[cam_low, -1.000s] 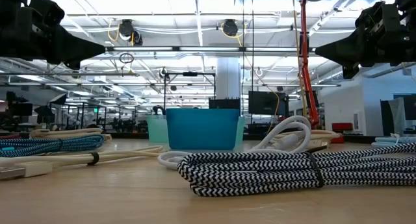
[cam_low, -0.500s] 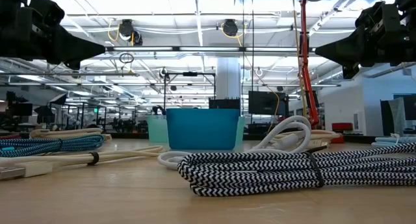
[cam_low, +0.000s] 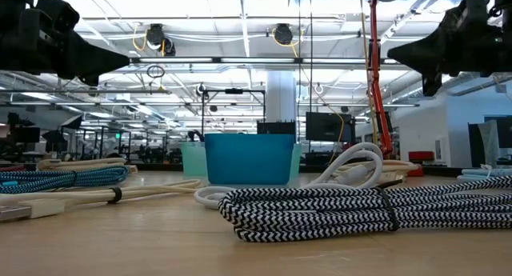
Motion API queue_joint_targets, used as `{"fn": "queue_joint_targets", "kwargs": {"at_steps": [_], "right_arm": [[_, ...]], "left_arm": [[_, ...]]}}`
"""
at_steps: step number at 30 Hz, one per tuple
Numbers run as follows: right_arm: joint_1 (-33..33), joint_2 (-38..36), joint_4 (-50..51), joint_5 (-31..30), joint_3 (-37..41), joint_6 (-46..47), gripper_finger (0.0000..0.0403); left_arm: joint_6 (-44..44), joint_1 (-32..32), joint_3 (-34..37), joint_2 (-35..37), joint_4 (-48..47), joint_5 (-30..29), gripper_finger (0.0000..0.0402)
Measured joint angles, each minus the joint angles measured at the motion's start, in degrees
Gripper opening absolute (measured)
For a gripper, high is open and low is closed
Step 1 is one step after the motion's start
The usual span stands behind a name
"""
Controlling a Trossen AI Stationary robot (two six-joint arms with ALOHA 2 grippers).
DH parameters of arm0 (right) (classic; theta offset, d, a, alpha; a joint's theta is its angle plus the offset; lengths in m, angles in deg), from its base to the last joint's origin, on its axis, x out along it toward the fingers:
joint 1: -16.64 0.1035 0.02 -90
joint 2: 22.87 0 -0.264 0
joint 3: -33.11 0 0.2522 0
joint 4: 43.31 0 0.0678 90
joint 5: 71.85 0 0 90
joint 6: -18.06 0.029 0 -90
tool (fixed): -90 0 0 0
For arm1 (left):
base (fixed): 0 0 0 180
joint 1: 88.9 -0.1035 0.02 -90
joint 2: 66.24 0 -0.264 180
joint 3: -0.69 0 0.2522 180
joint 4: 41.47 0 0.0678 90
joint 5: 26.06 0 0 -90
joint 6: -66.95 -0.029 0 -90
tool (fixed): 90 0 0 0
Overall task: Pick & Place USB Port
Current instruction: Put the left blue usb cable into the blue bin
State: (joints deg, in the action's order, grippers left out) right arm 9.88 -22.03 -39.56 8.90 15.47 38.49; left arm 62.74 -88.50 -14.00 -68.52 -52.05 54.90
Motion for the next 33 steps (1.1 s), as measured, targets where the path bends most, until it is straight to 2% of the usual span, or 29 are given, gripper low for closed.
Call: {"fn": "queue_joint_targets", "kwargs": {"at_steps": [7,10,12,17,20,26,28,29,33], "right_arm": [[-0.01,0.02,-8.56,-10.24,0.0,36.84,0.0],[-0.01,0.02,-12.13,-14.91,0.0,48.04,0.0],[-0.01,0.02,-13.8,-18.38,0.0,52.0,0.0],[-0.01,0.02,-17.65,-23.8,0.0,52.4,0.0],[-0.01,0.02,-19.07,-23.96,0.0,50.89,0.0],[-0.01,0.02,-16.65,-24.02,0.0,39.2,0.0],[-0.01,0.02,-16.74,-24.03,0.0,38.77,0.0],[-0.01,0.02,-16.74,-24.04,0.0,39.12,0.0],[-0.01,0.02,-16.73,-28.27,0.0,38.66,0.0]], "left_arm": [[0.0,0.0,0.0,0.0,-0.02,-0.02,0.0026],[0.0,0.0,0.02,-0.02,0.0,0.0,0.0026],[0.0,0.0,0.02,-0.02,-0.02,-0.02,0.0026],[0.0,0.0,0.0,-0.02,0.0,-0.02,0.0026],[0.0,0.0,0.0,-0.01,-0.02,0.0,0.0026],[0.0,0.0,0.01,0.0,-0.02,0.0,0.0026],[0.0,0.0,0.01,-0.01,0.0,-0.01,0.0026],[0.06,-0.01,0.02,-0.01,0.06,-0.87,0.0026],[3.2,-0.03,0.02,-0.02,5.49,-14.11,0.0026]]}}
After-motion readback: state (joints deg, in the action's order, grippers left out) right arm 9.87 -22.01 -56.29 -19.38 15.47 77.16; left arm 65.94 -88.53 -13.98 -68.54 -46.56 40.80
